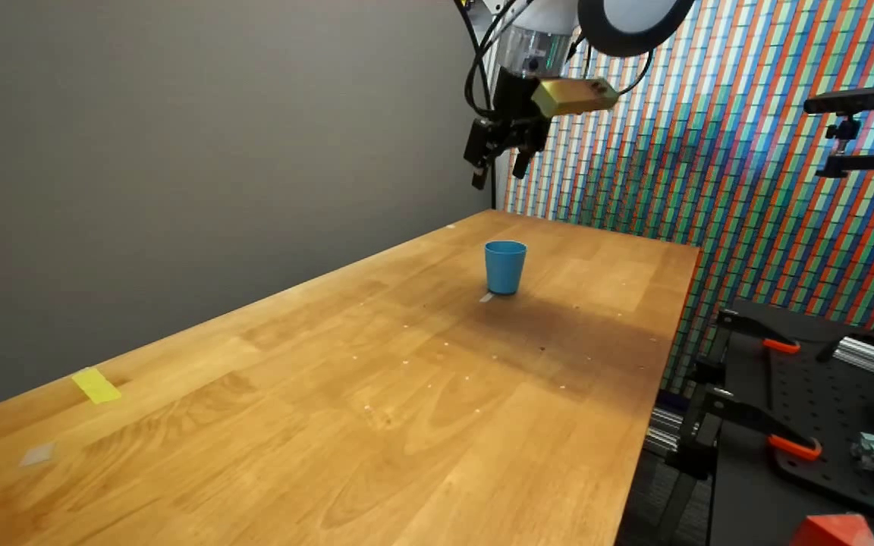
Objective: Put the yellow block in the blue cup
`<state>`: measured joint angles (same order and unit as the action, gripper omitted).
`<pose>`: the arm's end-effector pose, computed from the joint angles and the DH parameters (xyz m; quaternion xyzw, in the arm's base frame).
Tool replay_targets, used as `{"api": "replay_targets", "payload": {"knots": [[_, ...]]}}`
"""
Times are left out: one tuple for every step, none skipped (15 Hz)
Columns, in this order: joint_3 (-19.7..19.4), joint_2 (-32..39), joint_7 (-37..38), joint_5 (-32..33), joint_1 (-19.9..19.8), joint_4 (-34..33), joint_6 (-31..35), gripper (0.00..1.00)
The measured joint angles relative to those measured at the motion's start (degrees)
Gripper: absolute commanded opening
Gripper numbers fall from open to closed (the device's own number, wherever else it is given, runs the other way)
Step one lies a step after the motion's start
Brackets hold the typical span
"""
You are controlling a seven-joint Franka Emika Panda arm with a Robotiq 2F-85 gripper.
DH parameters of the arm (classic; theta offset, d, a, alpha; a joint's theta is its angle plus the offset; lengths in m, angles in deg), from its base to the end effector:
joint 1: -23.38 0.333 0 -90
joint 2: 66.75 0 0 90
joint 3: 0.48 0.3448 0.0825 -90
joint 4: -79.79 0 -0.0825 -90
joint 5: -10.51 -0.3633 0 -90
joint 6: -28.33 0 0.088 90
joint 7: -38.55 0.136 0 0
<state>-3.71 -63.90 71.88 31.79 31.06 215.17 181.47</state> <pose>0.5202 0.0468 0.3477 0.9816 -0.0951 0.1546 0.0585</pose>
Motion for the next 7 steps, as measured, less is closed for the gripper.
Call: {"api": "replay_targets", "payload": {"knots": [[1.28, -2.82, -4.28, -3.40, -0.02, 1.17, -0.37, 1.00], [2.77, -5.76, -8.72, -7.28, 0.05, 2.29, -1.32, 1.00], [4.18, -8.60, -13.00, -11.33, 0.28, 3.17, -2.71, 1.00], [4.30, -11.39, -17.25, -15.38, 1.77, 3.71, -4.92, 1.00], [3.27, -14.33, -21.54, -19.33, 4.31, 3.97, -7.90, 1.00], [1.84, -17.12, -25.51, -22.96, 6.80, 4.01, -11.28, 1.00], [0.56, -19.58, -28.22, -25.18, 8.56, 4.08, -13.91, 1.00]]}}
